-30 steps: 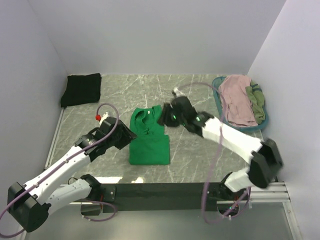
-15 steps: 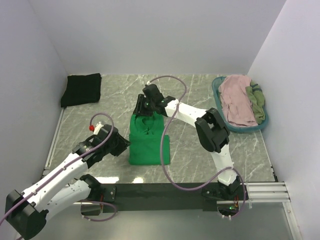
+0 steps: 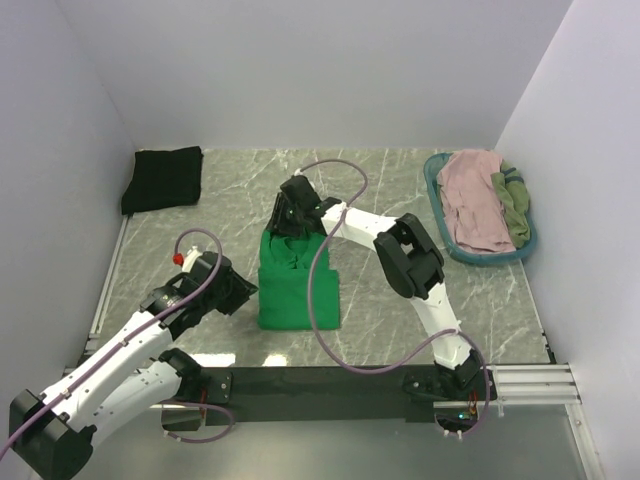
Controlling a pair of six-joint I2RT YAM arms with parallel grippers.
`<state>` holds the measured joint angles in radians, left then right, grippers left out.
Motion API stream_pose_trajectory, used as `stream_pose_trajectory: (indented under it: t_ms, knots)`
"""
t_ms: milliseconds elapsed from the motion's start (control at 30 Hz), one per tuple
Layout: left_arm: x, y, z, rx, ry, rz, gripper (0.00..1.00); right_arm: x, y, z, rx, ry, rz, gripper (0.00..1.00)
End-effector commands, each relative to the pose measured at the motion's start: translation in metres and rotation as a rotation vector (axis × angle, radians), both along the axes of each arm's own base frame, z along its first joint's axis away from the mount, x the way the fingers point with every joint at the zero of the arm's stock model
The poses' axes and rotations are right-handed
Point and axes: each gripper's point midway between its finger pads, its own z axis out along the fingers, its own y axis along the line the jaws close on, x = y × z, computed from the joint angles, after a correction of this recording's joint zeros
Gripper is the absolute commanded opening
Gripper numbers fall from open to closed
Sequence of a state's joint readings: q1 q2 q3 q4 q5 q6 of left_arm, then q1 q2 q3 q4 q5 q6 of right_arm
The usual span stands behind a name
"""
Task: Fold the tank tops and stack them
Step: Fold the tank top
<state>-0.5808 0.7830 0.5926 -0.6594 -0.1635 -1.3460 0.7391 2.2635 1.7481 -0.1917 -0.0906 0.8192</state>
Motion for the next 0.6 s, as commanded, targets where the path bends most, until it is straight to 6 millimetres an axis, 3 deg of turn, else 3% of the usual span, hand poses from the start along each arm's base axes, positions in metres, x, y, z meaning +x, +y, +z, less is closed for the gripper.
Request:
stream_pose_trajectory:
  t_ms: [0,333,367,500,567]
  knots:
    - [0.003,0.004,0.007,0.013,-0.026,0.001,0.42,0.016,0.006,0.013,0.021,-0.035,-0.056,0.49]
    - [0.003,0.003,0.005,0.009,-0.024,-0.011,0.42,0.033,0.004,0.009,0.038,-0.077,-0.137,0.43]
    - [0.004,0.002,0.006,0.007,-0.027,-0.011,0.41,0.034,0.003,0.011,0.040,-0.084,-0.142,0.40]
    - [0.004,0.001,0.003,0.007,-0.022,-0.020,0.41,0.040,0.008,0.021,0.056,-0.115,-0.141,0.12]
    - [0.003,0.000,0.001,0.007,-0.015,-0.023,0.41,0.042,0.010,0.026,0.066,-0.132,-0.130,0.05]
